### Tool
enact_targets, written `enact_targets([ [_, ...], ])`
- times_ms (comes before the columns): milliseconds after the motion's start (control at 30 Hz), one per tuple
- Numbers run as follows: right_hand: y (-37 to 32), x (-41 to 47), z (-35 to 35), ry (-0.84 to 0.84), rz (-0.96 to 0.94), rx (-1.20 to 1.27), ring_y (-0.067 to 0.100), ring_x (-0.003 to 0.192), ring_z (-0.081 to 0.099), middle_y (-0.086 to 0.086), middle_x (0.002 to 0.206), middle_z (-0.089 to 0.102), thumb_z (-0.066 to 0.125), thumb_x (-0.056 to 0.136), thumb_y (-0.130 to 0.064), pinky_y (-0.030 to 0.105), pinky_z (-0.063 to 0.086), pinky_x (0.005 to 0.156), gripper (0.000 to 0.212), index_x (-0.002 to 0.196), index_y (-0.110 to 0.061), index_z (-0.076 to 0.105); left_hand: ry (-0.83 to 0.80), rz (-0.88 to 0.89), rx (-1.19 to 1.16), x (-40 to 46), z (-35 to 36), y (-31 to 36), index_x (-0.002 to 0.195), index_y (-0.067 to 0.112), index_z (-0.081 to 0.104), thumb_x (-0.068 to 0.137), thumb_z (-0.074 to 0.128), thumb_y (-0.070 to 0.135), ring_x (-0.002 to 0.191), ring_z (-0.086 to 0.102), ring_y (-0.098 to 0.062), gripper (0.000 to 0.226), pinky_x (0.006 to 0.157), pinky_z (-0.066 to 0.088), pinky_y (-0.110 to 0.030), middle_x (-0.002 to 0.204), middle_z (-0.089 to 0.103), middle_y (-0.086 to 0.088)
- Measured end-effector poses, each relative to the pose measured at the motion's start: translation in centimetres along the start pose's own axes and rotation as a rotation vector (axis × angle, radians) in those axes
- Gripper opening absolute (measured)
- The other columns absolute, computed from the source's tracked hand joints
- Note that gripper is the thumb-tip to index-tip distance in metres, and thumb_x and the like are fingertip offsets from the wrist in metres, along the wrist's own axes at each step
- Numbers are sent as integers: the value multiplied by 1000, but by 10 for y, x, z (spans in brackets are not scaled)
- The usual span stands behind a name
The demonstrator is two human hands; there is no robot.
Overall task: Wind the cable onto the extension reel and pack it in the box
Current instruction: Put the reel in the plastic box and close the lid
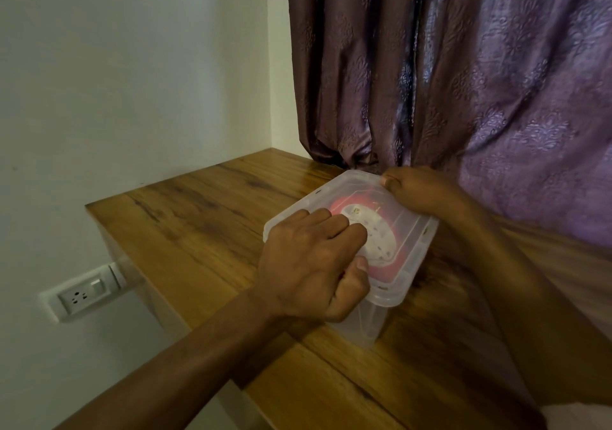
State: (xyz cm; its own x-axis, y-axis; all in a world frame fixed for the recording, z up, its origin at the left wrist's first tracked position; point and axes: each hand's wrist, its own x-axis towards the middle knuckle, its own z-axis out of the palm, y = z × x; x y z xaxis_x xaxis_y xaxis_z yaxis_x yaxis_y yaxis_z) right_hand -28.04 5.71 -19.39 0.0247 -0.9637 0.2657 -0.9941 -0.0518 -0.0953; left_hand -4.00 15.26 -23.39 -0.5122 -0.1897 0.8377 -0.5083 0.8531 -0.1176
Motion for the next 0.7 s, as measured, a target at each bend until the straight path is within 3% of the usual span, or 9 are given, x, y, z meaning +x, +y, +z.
enact_targets([
  [100, 2, -3, -1, -4, 31, -14, 33, 99, 56, 18, 119, 59, 28, 100, -37, 39, 46, 85, 36, 112, -15, 54, -36, -18, -72, 0, -2, -13, 62, 12, 53, 80, 38, 32, 50, 39, -16, 31, 49, 34, -30, 55, 48, -1],
  [267, 5, -4, -7, -81, 135, 3, 37, 118, 49, 24, 139, 46, 29, 101, -32, 39, 41, 96, 43, 134, -7, 43, -166, -127, -196, -2, -5, -53, 71, 16, 49, 78, 32, 29, 67, 40, -16, 23, 63, 37, -35, 68, 51, -2],
  [400, 6, -9, -14, -174, 18, 175, 26, 144, 17, 11, 159, 12, 31, 102, -19, 31, 15, 114, 53, 151, -23, 11, -378, -385, -217, 4, -6, -87, 89, 20, 53, 83, 21, 45, 89, 36, -14, 41, 85, 36, -39, 92, 49, -5],
  [500, 6, -11, -15, -207, -44, 146, 20, 146, 6, 9, 159, 4, 32, 102, -17, 30, 5, 118, 49, 150, -23, 20, -605, -498, -210, 19, -6, -115, 92, 25, 50, 87, 26, 40, 105, 38, -22, 29, 103, 35, -49, 104, 47, -9],
  [600, 4, -13, -23, -218, -42, 91, 20, 145, 16, 6, 159, 12, 37, 101, -22, 29, 10, 117, 46, 147, -22, 30, -737, -597, -272, 34, -4, -142, 113, 27, 55, 100, 36, 30, 124, 37, -28, 23, 109, 36, -55, 125, 42, -8],
  [700, 0, -19, -39, -246, -28, 90, 20, 136, 34, 1, 153, 32, 49, 96, -28, 27, 25, 112, 45, 141, -26, 43, -866, -649, -91, 45, 3, -166, 136, 37, 42, 105, 38, 30, 142, 22, -33, 32, 118, 23, -55, 152, 28, -8],
])
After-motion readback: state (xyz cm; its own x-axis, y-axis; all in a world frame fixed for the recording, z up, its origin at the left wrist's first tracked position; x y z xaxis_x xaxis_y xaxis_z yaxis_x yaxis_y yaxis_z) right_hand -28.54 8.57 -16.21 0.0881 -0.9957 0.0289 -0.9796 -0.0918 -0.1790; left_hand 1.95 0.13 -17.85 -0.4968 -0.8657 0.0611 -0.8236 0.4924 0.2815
